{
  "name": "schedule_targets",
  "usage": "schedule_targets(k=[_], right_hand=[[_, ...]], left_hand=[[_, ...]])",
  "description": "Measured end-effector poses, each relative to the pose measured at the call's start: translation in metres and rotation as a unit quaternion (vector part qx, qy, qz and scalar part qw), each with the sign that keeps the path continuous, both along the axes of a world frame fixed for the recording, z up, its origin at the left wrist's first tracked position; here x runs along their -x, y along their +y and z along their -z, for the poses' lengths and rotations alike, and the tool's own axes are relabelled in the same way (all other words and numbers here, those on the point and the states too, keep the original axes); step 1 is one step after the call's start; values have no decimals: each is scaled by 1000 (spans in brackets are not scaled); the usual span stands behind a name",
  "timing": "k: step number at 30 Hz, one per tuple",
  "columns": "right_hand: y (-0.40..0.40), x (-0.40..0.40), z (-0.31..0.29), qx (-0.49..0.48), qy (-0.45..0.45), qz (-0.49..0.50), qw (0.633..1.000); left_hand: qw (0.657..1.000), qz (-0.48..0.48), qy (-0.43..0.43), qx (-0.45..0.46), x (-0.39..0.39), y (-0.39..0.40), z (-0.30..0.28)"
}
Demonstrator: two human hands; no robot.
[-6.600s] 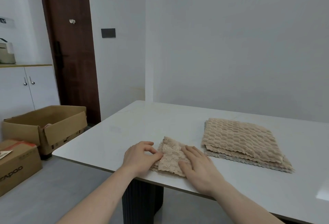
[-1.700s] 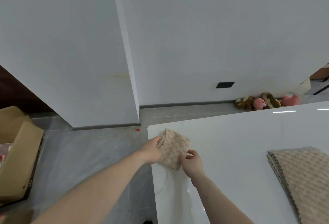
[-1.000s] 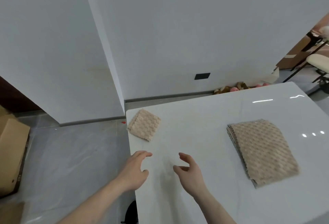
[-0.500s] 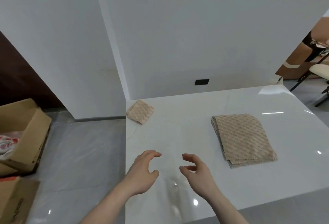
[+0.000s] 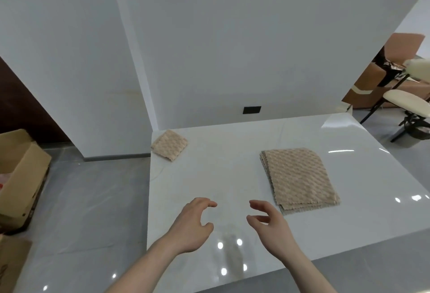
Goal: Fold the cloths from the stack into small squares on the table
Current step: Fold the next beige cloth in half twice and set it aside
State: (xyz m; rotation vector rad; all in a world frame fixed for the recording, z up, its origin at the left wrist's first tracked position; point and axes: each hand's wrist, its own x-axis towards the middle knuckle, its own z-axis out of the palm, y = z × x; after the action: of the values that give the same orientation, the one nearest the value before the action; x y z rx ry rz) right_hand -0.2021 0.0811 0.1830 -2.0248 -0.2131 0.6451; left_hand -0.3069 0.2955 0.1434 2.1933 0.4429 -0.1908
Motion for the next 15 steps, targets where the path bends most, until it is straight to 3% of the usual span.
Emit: schedule_targets(k=[7,15], right_hand=[[-66,-55,2,-9,-11,-41,999],[-200,-156,29,14,-31,-114,993]], left_hand=[[999,-45,-9,-12,-37,-73,-1],[992,-122,19,-22,-90,-201,14]])
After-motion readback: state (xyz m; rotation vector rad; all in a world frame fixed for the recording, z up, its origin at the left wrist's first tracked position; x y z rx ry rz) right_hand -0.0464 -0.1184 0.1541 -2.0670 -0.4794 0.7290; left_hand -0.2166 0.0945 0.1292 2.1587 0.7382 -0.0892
